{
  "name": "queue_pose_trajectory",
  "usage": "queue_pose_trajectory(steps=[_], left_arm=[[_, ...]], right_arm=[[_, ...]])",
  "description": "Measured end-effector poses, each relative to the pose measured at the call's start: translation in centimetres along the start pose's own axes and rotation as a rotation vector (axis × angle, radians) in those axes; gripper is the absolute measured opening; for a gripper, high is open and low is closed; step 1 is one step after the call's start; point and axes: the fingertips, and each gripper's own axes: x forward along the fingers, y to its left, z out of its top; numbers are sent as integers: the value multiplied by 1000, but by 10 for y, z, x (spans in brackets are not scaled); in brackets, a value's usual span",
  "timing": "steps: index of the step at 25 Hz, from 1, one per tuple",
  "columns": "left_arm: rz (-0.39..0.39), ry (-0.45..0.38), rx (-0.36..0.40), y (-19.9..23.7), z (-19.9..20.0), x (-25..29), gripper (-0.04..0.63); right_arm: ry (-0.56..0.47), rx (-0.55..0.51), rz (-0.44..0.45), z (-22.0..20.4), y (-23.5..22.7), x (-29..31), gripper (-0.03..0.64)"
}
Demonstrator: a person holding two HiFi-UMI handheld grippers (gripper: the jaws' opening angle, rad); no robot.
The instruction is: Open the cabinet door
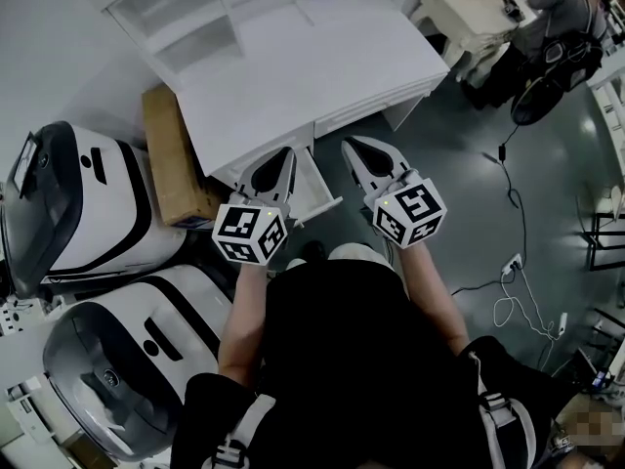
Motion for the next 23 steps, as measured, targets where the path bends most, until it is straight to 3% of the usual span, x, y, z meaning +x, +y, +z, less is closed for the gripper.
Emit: queue_pose_trajectory(steps=[23], left_arm=[[-52, 47, 10, -7, -11, 10, 23]], right_arm=[[65, 2, -7, -19, -3, -9, 15]])
